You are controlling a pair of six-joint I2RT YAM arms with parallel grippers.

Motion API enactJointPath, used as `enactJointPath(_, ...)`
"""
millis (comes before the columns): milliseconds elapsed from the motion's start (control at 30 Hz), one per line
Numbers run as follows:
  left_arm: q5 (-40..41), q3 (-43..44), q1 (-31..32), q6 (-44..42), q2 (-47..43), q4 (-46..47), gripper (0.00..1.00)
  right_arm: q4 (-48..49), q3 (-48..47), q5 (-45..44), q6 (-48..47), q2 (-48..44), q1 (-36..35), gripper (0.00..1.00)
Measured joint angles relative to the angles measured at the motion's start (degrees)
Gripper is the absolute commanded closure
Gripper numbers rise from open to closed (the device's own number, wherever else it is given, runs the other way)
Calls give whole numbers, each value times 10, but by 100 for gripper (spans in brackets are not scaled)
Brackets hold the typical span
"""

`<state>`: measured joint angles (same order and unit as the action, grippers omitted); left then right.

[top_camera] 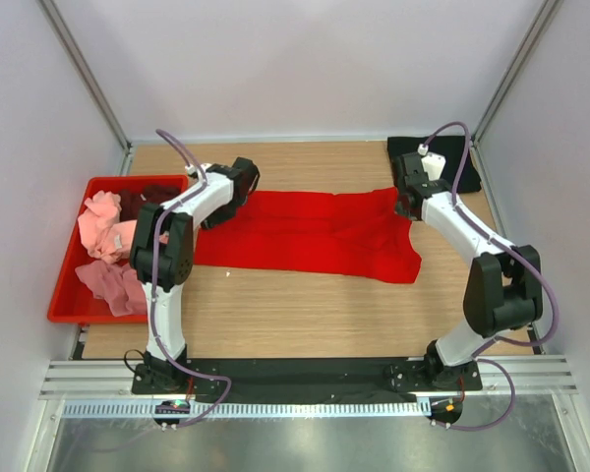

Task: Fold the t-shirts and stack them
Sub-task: Fold the tshirt

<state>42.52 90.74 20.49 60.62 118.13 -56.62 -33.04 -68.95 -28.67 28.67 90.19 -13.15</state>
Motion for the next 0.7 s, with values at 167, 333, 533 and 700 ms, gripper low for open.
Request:
enactJointPath(167,1,31,0,-36,-8,7,47,-19,-56,3,28,60,13,75)
enactJointPath(333,-20,30,0,-93,-54,24,44,-35,-134,23,33,110,23,63)
enactJointPath(533,-76,-29,0,-160,-150,87,43,-40,-119,85,53,85,25,61)
enactJointPath(700,-168,-86,-1,-200,-184,136,43,-37,-9,146,105,27,25,60)
